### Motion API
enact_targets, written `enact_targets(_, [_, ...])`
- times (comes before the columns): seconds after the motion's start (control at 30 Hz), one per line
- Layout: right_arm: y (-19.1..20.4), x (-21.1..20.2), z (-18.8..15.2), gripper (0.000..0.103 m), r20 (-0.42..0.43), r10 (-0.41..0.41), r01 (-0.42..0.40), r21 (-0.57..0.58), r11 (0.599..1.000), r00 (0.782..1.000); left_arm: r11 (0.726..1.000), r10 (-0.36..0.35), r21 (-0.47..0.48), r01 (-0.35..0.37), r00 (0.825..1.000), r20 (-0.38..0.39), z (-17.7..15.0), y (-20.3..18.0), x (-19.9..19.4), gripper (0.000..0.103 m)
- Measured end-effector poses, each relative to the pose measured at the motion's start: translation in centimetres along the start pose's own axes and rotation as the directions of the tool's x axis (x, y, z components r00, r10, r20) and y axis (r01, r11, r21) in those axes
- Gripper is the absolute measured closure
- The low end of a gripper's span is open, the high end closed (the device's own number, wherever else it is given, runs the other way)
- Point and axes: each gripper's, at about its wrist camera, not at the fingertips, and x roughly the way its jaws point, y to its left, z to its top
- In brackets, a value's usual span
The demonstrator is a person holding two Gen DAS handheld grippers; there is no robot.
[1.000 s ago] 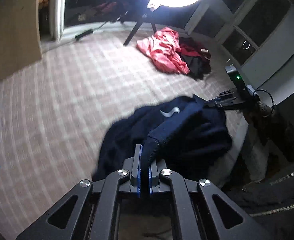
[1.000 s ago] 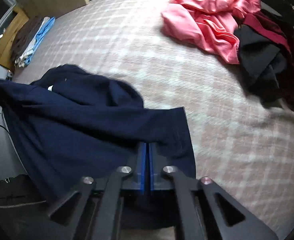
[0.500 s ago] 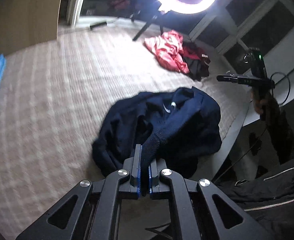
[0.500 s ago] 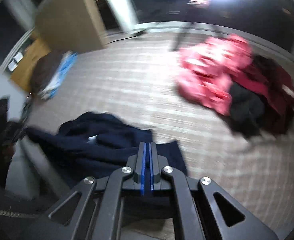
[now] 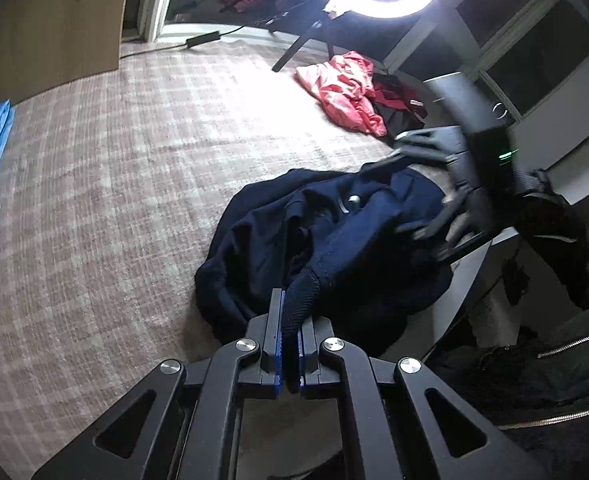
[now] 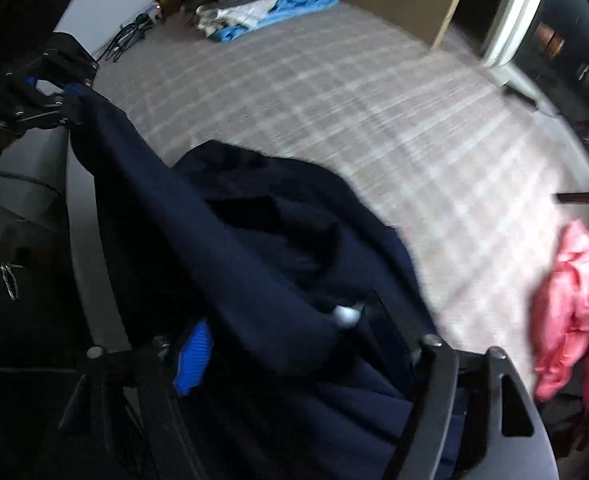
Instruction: Fold clothes
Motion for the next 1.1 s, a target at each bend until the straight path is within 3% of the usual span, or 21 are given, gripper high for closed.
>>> enact_targets(0.03, [-0.3, -0.2, -0.2, 0.092, -0.008, 0.050, -0.050, 0.037, 0.998, 0.999, 1.000, -0.003, 0.007, 0.003, 1.000, 0.000, 0.1, -0.3, -0.1, 0.098])
enact_targets(0.07, [-0.7, -1.2, -1.0, 0.094, 0.008, 0.078, -0.078, 0.083, 0.993, 0.997, 1.000, -0.010, 0.025, 0.010, 1.000, -0.008, 0.2, -0.8, 0.0, 0.096])
enact_targets(0.1, [-1.0, -2.4, -1.9, 0.094, 0.034, 0.049, -0.052, 0.100, 0.994, 0.998, 0.999, -0.017, 0.047, 0.018, 1.000, -0.019, 0.3, -1.2, 0.1, 0.085])
enact_targets(0.13, [-1.6, -4.0, -3.2, 0.094, 0.048, 0.025, -0.031, 0.138, 0.990, 0.999, 0.998, -0.002, 0.062, 0.003, 1.000, -0.024, 0.3, -1.5, 0.3, 0.065])
enact_targets(0.17, [-2.2, -5.6, -4.6, 0.094, 0.061, 0.000, -0.011, 0.176, 0.984, 0.998, 0.997, 0.019, 0.075, -0.016, 0.999, -0.027, 0.4, -1.7, 0.5, 0.059])
enact_targets(0.23, [-4.0, -9.0, -7.9, 0.094, 0.096, -0.060, 0.030, 0.288, 0.957, 0.994, 0.996, 0.022, 0.085, -0.019, 0.999, -0.029, 0.7, -1.5, 0.8, 0.057])
enact_targets(0.33, [-8.3, -12.9, -15.0, 0.094, 0.081, -0.161, 0.094, 0.531, 0.842, 0.984, 0.995, 0.019, 0.095, -0.014, 0.998, -0.056, 1.5, -0.8, 2.1, 0.057])
enact_targets(0.37, [-9.9, -13.6, -18.2, 0.094, 0.054, -0.207, 0.129, 0.621, 0.773, 0.977, 0.995, 0.021, 0.101, -0.014, 0.997, -0.068, 1.9, -0.6, 2.7, 0.057])
enact_targets(0.47, [-12.0, -12.4, -24.1, 0.094, -0.052, -0.244, 0.202, 0.737, 0.645, 0.968, 0.991, 0.026, 0.130, -0.013, 0.994, -0.102, 3.1, -0.5, 4.5, 0.058])
enact_targets(0.6, [-11.7, -10.0, -26.4, 0.094, -0.067, -0.198, 0.178, 0.761, 0.624, 0.978, 0.970, 0.023, 0.243, 0.015, 0.988, -0.154, 5.1, -3.1, 8.1, 0.058])
enact_targets(0.8, [-11.7, -9.8, -26.4, 0.094, -0.038, -0.187, 0.150, 0.757, 0.635, 0.982, 0.911, 0.059, 0.408, 0.052, 0.965, -0.255, 5.7, -7.2, 13.5, 0.057])
enact_targets(0.9, [-12.4, -9.9, -26.5, 0.094, -0.028, -0.179, 0.137, 0.762, 0.633, 0.983, 0.894, 0.034, 0.438, 0.096, 0.960, -0.279, 5.4, -8.5, 14.6, 0.057])
enact_targets(1.1, [-12.8, -9.3, -25.6, 0.094, -0.041, -0.177, 0.148, 0.743, 0.653, 0.983, 0.895, 0.006, 0.430, 0.116, 0.962, -0.272, 4.9, -8.7, 13.7, 0.057])
